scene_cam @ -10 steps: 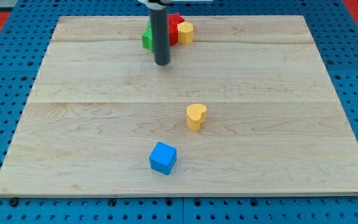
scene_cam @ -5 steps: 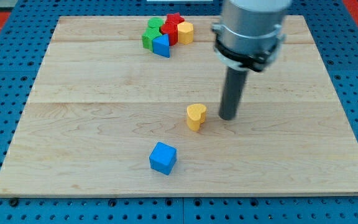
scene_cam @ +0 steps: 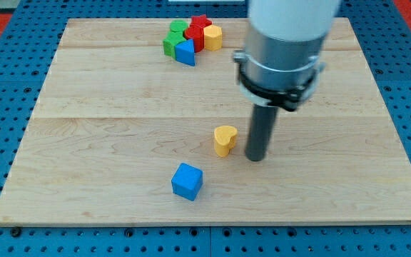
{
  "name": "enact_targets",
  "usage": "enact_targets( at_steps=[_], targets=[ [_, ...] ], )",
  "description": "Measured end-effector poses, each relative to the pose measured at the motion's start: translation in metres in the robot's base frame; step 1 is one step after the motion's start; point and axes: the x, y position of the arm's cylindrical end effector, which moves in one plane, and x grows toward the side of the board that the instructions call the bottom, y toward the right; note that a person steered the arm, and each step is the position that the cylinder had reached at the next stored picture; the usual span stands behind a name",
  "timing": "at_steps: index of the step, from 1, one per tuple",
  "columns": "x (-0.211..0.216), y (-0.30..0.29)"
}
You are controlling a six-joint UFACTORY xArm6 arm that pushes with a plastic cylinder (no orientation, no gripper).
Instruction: Place yellow heart on right side of blue triangle
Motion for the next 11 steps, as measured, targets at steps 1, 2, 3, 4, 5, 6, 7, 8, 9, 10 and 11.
enact_targets(
  at_steps=[1, 2, 3, 4, 5, 6, 7, 8, 9, 10, 11],
  targets=[
    [-0.034, -0.028],
    [-0.034, -0.031],
    [-0.007, -0.039],
    [-0.04, -0.071],
    [-0.079, -0.071],
    [-0.089, -0.067],
    [-0.143, -0.067],
    [-0.158, -0.056],
    [-0.16, -0.04],
    [-0.187, -0.036],
    [-0.178, -0.02]
  ],
)
